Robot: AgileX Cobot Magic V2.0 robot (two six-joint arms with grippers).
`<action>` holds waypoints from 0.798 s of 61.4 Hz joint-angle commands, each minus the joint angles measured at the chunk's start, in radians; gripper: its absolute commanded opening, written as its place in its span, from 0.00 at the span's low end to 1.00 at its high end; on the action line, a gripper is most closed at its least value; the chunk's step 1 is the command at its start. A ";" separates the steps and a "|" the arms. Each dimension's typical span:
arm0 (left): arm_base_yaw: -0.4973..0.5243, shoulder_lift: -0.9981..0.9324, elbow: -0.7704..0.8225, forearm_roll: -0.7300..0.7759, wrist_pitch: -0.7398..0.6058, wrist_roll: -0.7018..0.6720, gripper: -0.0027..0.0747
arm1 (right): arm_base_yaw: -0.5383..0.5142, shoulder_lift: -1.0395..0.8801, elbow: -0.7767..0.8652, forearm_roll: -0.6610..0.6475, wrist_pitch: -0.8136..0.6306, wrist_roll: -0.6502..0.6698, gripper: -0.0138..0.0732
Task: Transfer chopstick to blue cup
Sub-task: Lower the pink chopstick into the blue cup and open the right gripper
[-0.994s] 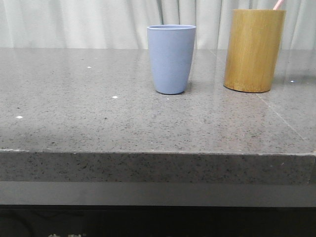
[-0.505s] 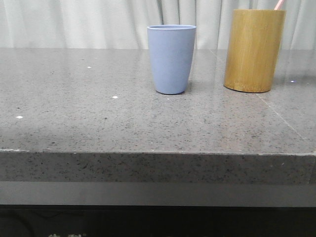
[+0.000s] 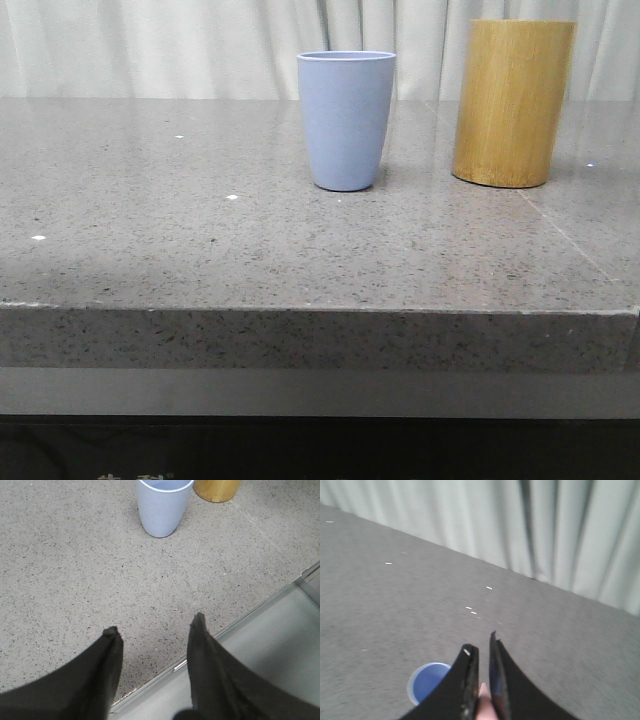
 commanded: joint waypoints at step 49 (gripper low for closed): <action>-0.008 -0.015 -0.027 -0.014 -0.070 -0.008 0.44 | 0.374 0.355 0.027 -0.220 -0.251 -0.023 0.14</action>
